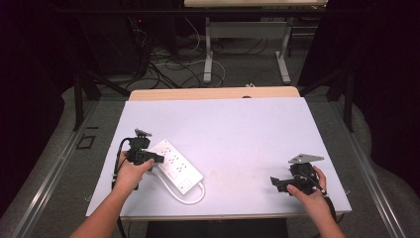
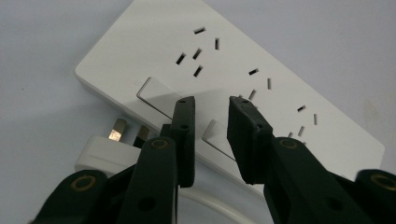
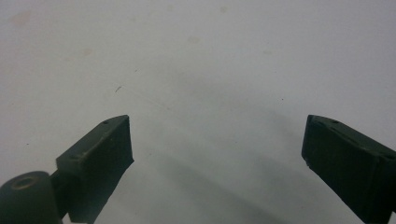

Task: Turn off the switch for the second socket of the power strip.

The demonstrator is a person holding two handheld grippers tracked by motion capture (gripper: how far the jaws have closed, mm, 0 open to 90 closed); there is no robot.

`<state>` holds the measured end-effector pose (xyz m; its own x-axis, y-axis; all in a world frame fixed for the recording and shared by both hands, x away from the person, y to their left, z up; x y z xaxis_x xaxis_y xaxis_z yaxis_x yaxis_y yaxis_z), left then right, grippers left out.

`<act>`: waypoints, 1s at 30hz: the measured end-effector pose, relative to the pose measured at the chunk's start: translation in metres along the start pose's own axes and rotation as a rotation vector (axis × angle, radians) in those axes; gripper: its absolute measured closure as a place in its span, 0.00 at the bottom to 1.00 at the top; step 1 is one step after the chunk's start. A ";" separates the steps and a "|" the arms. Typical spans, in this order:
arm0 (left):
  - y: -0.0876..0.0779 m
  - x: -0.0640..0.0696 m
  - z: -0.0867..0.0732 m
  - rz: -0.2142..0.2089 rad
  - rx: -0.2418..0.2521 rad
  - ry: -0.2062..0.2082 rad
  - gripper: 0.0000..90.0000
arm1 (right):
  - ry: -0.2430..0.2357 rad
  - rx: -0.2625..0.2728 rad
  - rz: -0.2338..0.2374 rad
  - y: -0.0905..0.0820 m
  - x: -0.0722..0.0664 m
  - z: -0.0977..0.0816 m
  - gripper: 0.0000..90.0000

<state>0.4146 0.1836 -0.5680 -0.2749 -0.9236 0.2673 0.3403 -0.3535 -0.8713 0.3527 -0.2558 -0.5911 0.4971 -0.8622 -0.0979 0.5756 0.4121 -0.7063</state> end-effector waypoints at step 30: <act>0.005 0.003 -0.002 0.036 -0.002 0.026 1.00 | -0.004 -0.003 -0.003 0.001 0.000 0.000 0.09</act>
<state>0.4134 0.1790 -0.5723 -0.2858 -0.9315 0.2249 0.3483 -0.3197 -0.8812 0.3528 -0.2553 -0.5915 0.4979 -0.8622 -0.0934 0.5751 0.4089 -0.7085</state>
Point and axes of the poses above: each handheld gripper's, and its own axes: y roughly forward along the jaws, z roughly out of its top, x roughly to its right, the point moved 7 cm from there along y, roughly forward along the jaws, and after that the axes turned 2 degrees about z, right-handed, at the moved point
